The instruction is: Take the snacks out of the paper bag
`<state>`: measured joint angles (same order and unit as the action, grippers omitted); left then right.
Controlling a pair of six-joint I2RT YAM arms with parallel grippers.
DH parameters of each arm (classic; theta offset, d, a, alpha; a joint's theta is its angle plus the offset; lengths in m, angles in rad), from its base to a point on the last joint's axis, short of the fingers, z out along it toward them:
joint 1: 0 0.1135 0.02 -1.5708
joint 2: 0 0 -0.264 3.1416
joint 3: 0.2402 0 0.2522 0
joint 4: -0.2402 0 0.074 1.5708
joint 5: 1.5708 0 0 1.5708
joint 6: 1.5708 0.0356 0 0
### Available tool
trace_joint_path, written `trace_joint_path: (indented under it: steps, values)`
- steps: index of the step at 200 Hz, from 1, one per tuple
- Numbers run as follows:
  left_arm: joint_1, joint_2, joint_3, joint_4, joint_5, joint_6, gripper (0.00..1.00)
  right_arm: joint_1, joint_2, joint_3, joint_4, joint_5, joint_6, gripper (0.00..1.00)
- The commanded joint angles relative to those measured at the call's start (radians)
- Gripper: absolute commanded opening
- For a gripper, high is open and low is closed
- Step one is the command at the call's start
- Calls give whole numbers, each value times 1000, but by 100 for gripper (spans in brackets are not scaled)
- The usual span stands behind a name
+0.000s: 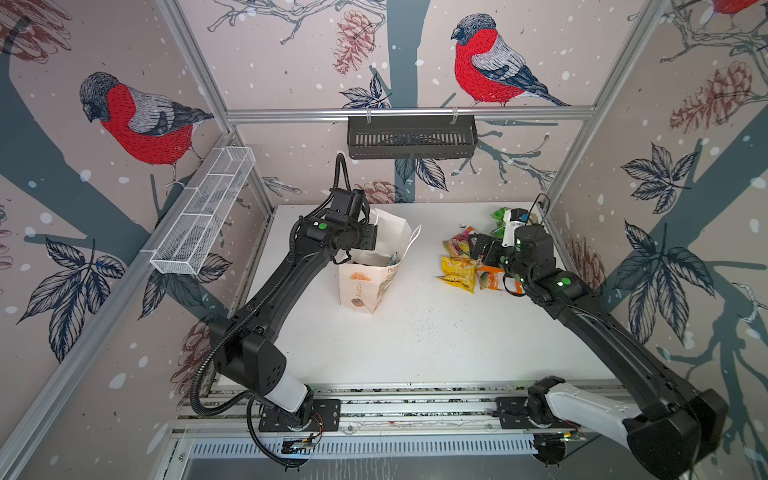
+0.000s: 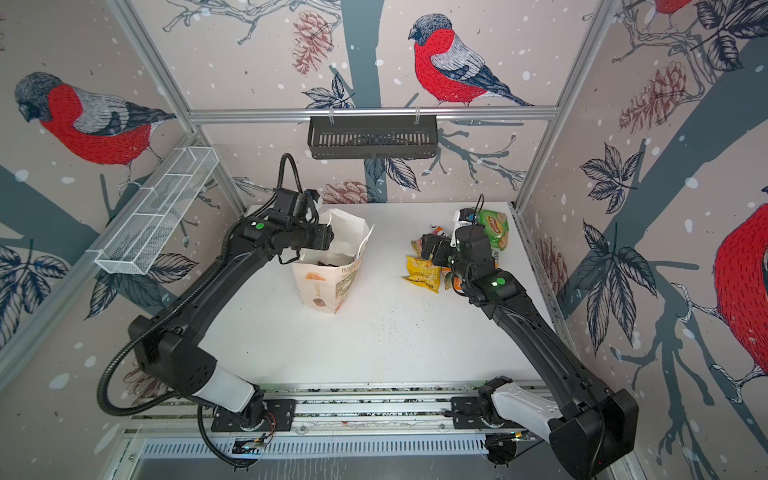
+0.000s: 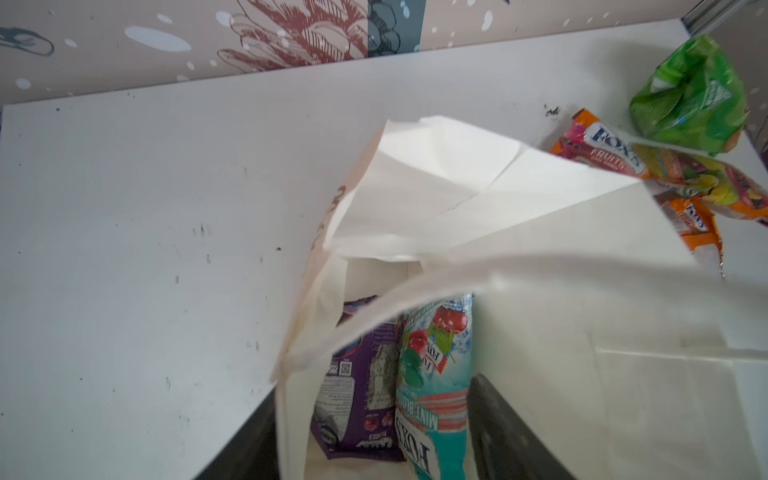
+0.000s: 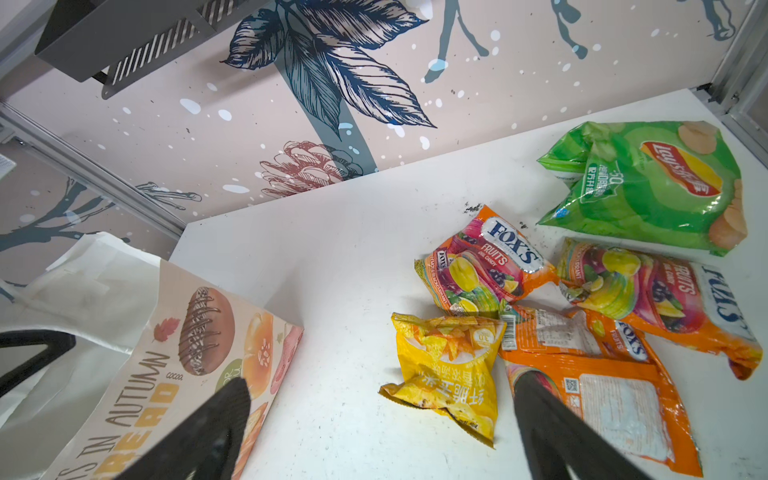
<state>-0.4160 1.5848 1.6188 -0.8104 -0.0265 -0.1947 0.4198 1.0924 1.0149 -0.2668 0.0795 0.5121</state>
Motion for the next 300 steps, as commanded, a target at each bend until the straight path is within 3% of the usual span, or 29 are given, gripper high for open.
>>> trace_joint_path:
  steps: [1, 17, 41, 61, 81, 113, 178, 210, 254, 300]
  values:
    - [0, 26, 48, -141, -1, -6, 61, -3, -19, -17, 57, -24, -21, 100]
    - [1, 38, 71, -157, -17, -13, 57, -4, -31, -39, 87, -47, -14, 100]
    - [1, 43, 75, -145, -41, -14, 41, -4, -33, -60, 109, -66, -5, 100]
    - [0, 51, 73, -129, -50, -6, 37, -3, -35, -70, 109, -69, -8, 100]
    - [0, 79, 96, -139, -70, 4, 14, -3, -40, -76, 103, -68, -12, 100]
    - [0, 142, 170, -192, -107, 1, 0, -3, -58, -90, 110, -69, -12, 100]
    - [1, 274, 391, -309, -170, 12, 0, -3, -81, -119, 119, -77, 8, 100]
    - [0, 302, 514, -325, -263, 38, 0, -2, -95, -132, 138, -85, 17, 100]
    - [-8, 279, 536, -254, -294, 68, 0, -1, -93, -146, 173, -84, 25, 100]
    - [-97, 255, 511, -162, -441, 135, 0, 43, -92, -166, 220, -77, 33, 100]
